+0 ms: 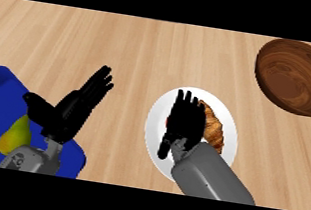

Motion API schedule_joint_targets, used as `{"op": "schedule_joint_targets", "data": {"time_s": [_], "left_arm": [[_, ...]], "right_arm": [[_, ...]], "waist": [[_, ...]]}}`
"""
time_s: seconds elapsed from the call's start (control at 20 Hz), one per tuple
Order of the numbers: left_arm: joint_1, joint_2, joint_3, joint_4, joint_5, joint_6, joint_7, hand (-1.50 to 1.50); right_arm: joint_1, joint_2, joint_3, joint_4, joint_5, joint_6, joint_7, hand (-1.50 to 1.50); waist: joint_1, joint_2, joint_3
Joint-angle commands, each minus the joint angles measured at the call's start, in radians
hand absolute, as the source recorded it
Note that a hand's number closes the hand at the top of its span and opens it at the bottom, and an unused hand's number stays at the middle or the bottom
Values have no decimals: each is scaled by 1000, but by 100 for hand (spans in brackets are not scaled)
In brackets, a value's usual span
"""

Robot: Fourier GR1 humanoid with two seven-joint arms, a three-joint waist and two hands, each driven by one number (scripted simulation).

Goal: Pick the tomato from the plate and place it in the bowl

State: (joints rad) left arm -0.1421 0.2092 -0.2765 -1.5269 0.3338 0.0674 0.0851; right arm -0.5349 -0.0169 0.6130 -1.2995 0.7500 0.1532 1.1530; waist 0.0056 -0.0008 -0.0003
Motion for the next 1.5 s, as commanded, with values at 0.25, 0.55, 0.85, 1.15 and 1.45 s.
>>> {"op": "schedule_joint_targets", "data": {"time_s": [0.25, 0.55, 0.85, 1.15, 1.45], "left_arm": [[15, -19, -6, -73, -30, 8, 60, 0], [38, 34, 80, -114, 14, -50, 98, 0], [-20, -46, 58, -78, -49, -34, 117, 0], [60, -97, 18, -76, -121, -29, 56, 0], [-9, -85, 84, -80, -89, -65, 115, 0]], "right_arm": [[5, 16, 8, 63, 35, -53, 131, -150], [93, 16, -11, 58, 94, -82, 40, -150], [-45, 16, -31, 231, 68, -157, -94, 150], [-62, 17, 39, 262, 23, -200, -101, 150], [-96, 17, 88, 253, 75, -193, -51, 150]], "waist": [[5, 0, 0], [-3, -1, 0], [3, 1, 0], [7, 2, 0], [5, 2, 0]]}}
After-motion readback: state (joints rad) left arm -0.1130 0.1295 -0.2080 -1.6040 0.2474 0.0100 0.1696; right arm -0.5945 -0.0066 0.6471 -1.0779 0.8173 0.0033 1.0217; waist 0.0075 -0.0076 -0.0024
